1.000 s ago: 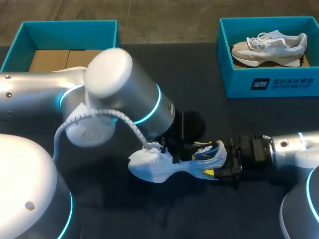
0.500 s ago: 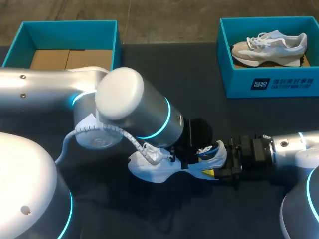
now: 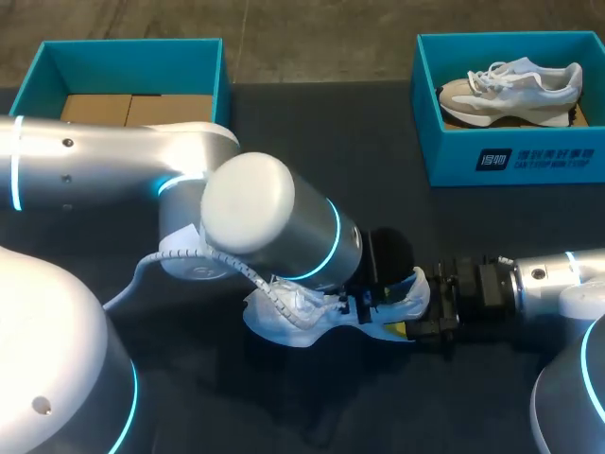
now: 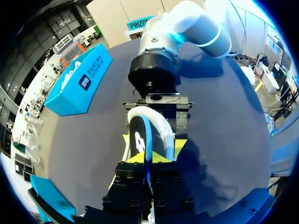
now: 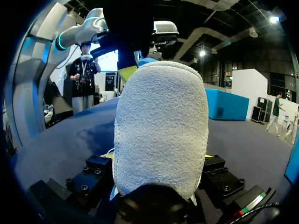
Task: Take the shoe out of the shoebox, open the shoe tongue, remove and reinsert the insole, then place the shoe into the shoebox
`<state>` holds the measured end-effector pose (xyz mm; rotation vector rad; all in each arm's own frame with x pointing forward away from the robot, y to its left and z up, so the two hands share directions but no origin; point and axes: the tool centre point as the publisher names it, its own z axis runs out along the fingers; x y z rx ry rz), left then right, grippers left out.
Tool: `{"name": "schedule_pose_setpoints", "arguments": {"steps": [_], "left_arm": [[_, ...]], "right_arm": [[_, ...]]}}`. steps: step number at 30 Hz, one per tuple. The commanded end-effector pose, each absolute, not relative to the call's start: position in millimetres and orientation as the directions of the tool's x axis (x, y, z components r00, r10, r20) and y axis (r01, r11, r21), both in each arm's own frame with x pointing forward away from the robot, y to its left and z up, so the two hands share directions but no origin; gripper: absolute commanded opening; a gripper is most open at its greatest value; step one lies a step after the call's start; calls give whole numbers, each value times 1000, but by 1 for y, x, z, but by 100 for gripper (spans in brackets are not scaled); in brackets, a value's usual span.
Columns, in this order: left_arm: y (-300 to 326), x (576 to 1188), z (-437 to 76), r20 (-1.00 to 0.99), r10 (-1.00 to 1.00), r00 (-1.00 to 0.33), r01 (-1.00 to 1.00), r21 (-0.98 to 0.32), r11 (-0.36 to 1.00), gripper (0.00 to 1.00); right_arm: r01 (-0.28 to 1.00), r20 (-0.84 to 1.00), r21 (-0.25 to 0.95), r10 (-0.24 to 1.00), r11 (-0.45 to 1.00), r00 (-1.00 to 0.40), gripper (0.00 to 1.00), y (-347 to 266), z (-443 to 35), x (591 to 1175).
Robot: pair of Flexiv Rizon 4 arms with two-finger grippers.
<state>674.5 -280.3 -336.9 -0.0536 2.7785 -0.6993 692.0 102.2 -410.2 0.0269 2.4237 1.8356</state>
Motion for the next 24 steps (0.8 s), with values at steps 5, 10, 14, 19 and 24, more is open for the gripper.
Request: {"name": "schedule_pose_setpoints", "arguments": {"steps": [5, 10, 14, 19, 24], "left_arm": [[-274, 684, -326, -165, -88, -982, 17, -548, 836, 0], [-278, 692, -317, -119, -82, -990, 4, -589, 808, 0], [-285, 696, -313, -107, -79, -991, 2, -605, 796, 0], [-295, 693, -311, -127, -65, -990, 25, -602, 798, 0], [-301, 688, -311, -160, -67, -985, 42, -593, 804, 21]], "right_arm": [[-47, -71, 960, 77, 277, -995, 0, 104, -409, 690], [-47, -71, 960, 77, 277, -995, 0, 104, -409, 690], [-47, -71, 960, 77, 277, -995, 0, 104, -409, 690], [-47, -71, 960, 77, 277, -995, 0, 104, -409, 690], [-47, -71, 960, 77, 277, -995, 0, 104, -409, 690]]}}
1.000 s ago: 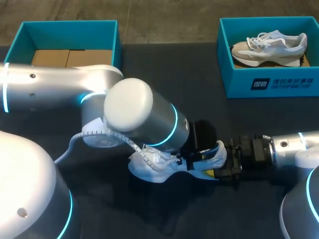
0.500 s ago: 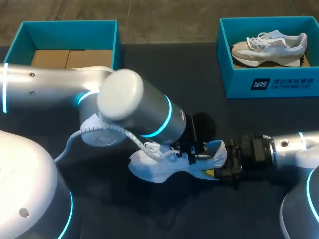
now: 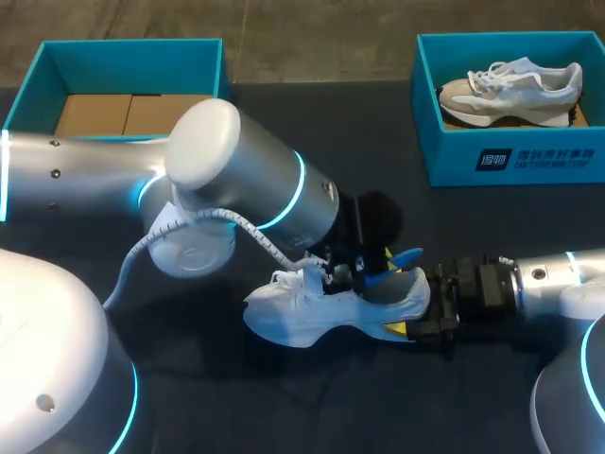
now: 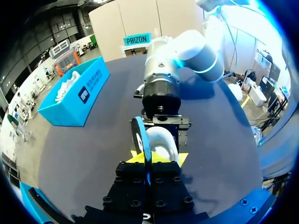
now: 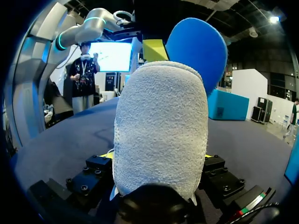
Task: Take the shoe out of the shoebox, open the shoe tongue, remove and reinsert the insole, then place the shoe into the shoebox
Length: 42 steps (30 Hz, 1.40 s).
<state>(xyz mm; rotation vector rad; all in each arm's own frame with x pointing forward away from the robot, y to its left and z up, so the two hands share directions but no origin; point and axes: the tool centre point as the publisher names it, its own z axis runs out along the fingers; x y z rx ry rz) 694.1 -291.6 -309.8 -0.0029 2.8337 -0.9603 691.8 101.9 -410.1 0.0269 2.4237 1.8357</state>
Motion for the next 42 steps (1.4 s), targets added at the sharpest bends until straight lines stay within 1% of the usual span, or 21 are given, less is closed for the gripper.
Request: {"name": "schedule_pose_setpoints", "arguments": {"steps": [1, 2, 7, 15, 23, 31, 42], "left_arm": [[-302, 687, -311, -179, -72, -981, 49, -589, 807, 27], [-301, 684, -311, -189, -75, -979, 51, -588, 807, 33], [-296, 678, -313, -216, -98, -971, 51, -595, 802, 40], [-286, 670, -323, -268, -147, -952, 44, -595, 803, 38], [-282, 679, -335, -292, -207, -934, 4, -588, 809, 38], [-289, 681, -343, -300, -193, -934, 15, -574, 818, 38], [-284, 688, -352, -279, -213, -936, -14, -577, 816, 29]], "right_arm": [[-47, -71, 960, 77, 277, -995, 0, 104, -409, 690], [-47, -71, 960, 77, 277, -995, 0, 104, -409, 690], [-47, -71, 960, 77, 277, -995, 0, 104, -409, 690], [-47, -71, 960, 77, 277, -995, 0, 104, -409, 690], [-47, -71, 960, 77, 277, -995, 0, 104, -409, 690], [-47, -71, 960, 77, 277, -995, 0, 104, -409, 690], [-47, -71, 960, 77, 277, -995, 0, 104, -409, 690]]}}
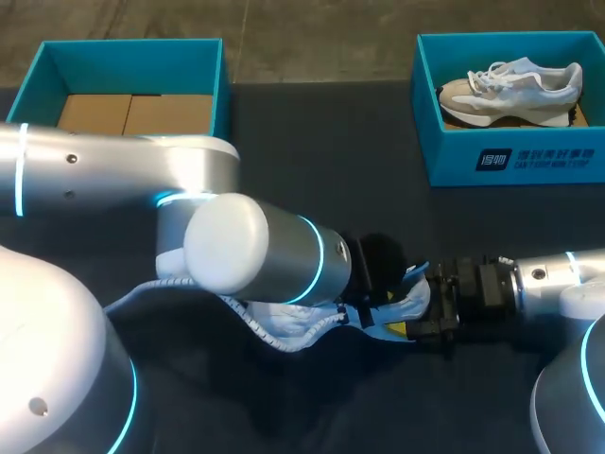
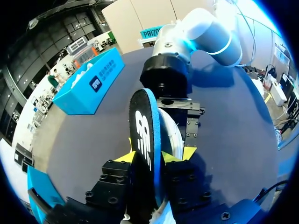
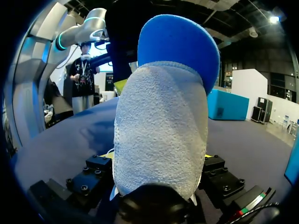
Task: Take the shoe out of the shoebox, open the shoe tongue, remove and reinsert the insole, then place the shoe into the shoebox
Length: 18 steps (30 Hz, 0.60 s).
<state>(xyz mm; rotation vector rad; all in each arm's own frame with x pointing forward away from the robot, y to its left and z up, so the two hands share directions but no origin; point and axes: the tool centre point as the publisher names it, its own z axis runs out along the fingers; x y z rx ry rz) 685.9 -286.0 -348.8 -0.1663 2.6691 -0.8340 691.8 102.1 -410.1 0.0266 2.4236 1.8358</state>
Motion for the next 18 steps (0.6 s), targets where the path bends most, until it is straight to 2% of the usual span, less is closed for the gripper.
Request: {"name": "schedule_pose_setpoints", "arguments": {"steps": [1, 7, 8, 9, 10, 18], "left_arm": [[-283, 689, -352, -275, -216, -937, -18, -580, 814, 28], [-278, 693, -353, -258, -230, -938, -35, -591, 806, 23], [-278, 693, -353, -257, -233, -938, -38, -591, 806, 20], [-278, 694, -353, -251, -236, -939, -43, -595, 803, 13], [-277, 694, -352, -246, -235, -940, -43, -599, 799, 0], [-282, 692, -342, -188, -207, -960, -40, -640, 767, 0]], "right_arm": [[-47, -71, 960, 77, 277, -995, 0, 104, -409, 690], [-47, -71, 960, 77, 277, -995, 0, 104, -409, 690], [-47, -71, 960, 77, 277, -995, 0, 104, -409, 690], [-47, -71, 960, 77, 277, -995, 0, 104, -409, 690], [-47, -71, 960, 77, 277, -995, 0, 104, -409, 690], [-47, -71, 960, 77, 277, -995, 0, 104, -409, 690]]}}
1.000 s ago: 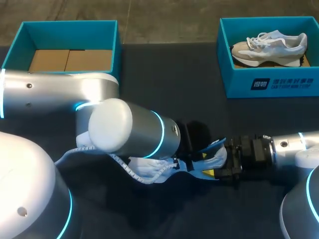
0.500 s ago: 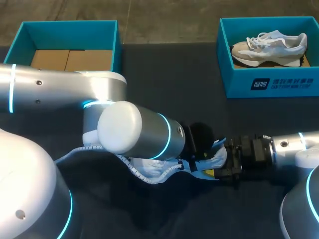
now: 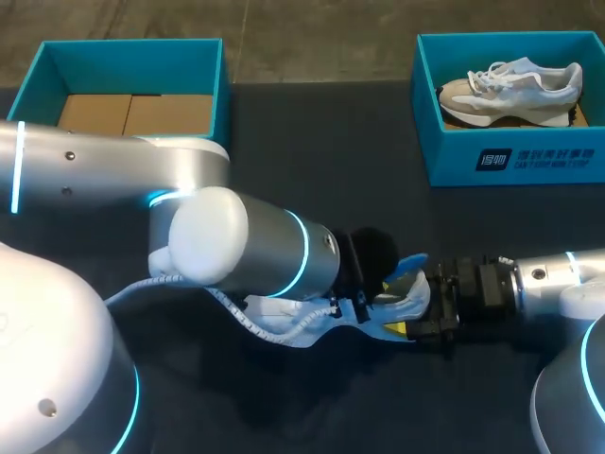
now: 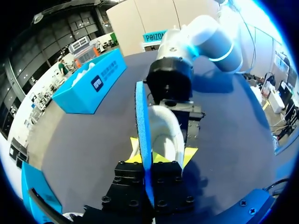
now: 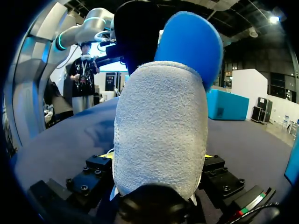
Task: Take the shoe out of the shoebox, open the shoe tongue, remove and reinsert the insole, then place the shoe into the shoebox
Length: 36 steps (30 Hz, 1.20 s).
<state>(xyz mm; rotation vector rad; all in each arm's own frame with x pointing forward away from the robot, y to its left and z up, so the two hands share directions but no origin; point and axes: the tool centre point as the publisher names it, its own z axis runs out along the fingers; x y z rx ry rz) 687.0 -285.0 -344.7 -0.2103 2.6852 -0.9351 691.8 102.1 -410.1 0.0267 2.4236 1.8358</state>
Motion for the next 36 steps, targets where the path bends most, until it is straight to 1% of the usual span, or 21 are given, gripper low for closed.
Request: {"name": "schedule_pose_setpoints", "arguments": {"steps": [1, 12, 20, 25, 32, 36], "left_arm": [[-283, 692, -340, -173, -201, -964, -42, -649, 760, 0], [-298, 689, -305, -101, -161, -982, -47, -690, 722, 0], [-308, 687, -285, -81, -139, -987, -48, -674, 737, 0], [-313, 687, -270, -19, -104, -994, -67, -647, 759, 0], [-314, 680, -241, 65, -23, -998, -59, -647, 760, 0], [-313, 675, -226, 41, -9, -999, -34, -660, 751, 0]], "right_arm": [[-47, -71, 960, 77, 277, -995, 0, 104, -409, 690], [-47, -71, 960, 77, 277, -995, 0, 104, -409, 690], [-47, -71, 960, 77, 277, -995, 0, 104, -409, 690], [-47, -71, 960, 77, 277, -995, 0, 104, -409, 690], [-47, -71, 960, 77, 277, -995, 0, 104, -409, 690], [-47, -71, 960, 77, 277, -995, 0, 104, -409, 690]]}}
